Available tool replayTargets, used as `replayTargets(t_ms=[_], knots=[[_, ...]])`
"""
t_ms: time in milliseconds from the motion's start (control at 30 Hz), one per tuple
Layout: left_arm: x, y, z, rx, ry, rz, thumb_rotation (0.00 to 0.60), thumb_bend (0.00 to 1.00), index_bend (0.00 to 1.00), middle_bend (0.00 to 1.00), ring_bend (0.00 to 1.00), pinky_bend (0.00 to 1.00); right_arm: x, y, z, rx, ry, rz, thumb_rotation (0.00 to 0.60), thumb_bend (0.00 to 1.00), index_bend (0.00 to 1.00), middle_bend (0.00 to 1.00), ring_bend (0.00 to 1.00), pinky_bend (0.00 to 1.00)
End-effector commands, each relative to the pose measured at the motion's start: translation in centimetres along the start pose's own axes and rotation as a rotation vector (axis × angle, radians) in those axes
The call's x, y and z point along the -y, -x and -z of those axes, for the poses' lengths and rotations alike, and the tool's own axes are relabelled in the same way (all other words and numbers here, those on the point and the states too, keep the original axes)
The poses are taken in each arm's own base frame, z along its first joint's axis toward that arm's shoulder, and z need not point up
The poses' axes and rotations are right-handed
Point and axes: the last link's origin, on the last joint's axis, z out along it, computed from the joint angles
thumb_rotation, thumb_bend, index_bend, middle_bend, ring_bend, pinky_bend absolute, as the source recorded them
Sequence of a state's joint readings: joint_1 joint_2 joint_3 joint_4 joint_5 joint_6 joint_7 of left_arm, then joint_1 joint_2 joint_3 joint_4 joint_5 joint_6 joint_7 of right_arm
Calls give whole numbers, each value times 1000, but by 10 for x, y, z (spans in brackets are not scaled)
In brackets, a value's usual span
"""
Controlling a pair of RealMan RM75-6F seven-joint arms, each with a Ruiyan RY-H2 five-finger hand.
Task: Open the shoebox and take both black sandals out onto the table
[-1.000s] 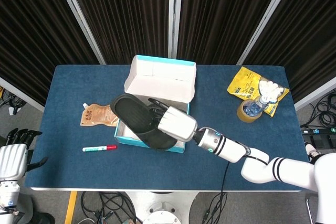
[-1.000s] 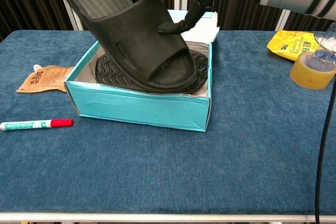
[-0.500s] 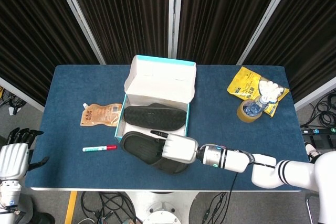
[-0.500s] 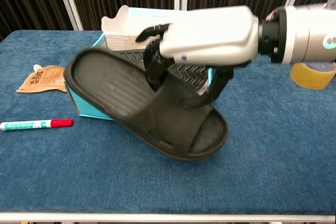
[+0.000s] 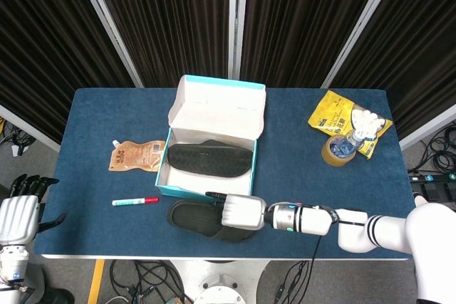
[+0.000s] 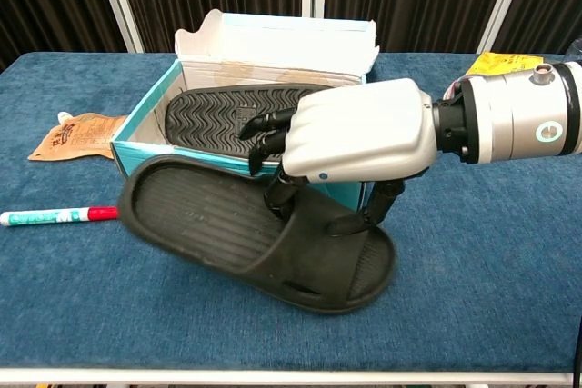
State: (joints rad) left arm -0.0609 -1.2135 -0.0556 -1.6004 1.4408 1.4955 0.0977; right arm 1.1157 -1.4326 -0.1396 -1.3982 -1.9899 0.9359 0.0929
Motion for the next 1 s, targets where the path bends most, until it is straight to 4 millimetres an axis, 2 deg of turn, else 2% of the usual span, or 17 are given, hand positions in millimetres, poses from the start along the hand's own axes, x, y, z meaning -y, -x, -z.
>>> replayTargets(t_ms=[33,67,100,200,500,600,667,833,1000], knots=[[0,0,-1,-1,2,0,600,110,271,255,156,111,-2,6,1,58,14,58,600,300,395,269,4,0],[0,0,0,0,2,0,600,110,271,255,156,111,-3,7,1,66,24,76,600,230,305,209,0,0],[0,0,0,0,2,1,600,110,271,255,156,111,-4,7,1,69,35,91,600,127,164,118,0,0],[1,0,2,-3,-2,2,600,109,271,255,156,111,-7,6,3,68,80,95,600,27,12,15,0,0],[1,0,1,-6,4,4,600,110,271,255,156,111,-32,-18,22,8,256,72,600,17,0,2,0,0],[0,0,1,-5,6,2,600,109,271,255,156,111,-45,-28,27,-28,332,24,600,32,0,45,0,0],[-1,0,1,-4,10,0,600,110,271,255,156,111,-57,-34,26,-54,399,-39,600,92,0,87,0,0],[-3,0,0,-2,16,-2,600,109,271,255,156,110,-81,-37,5,-31,506,-169,600,219,26,162,0,0],[-2,-1,0,-4,12,-3,600,110,271,255,156,111,-93,-31,-24,33,541,-208,600,227,68,190,0,0]])
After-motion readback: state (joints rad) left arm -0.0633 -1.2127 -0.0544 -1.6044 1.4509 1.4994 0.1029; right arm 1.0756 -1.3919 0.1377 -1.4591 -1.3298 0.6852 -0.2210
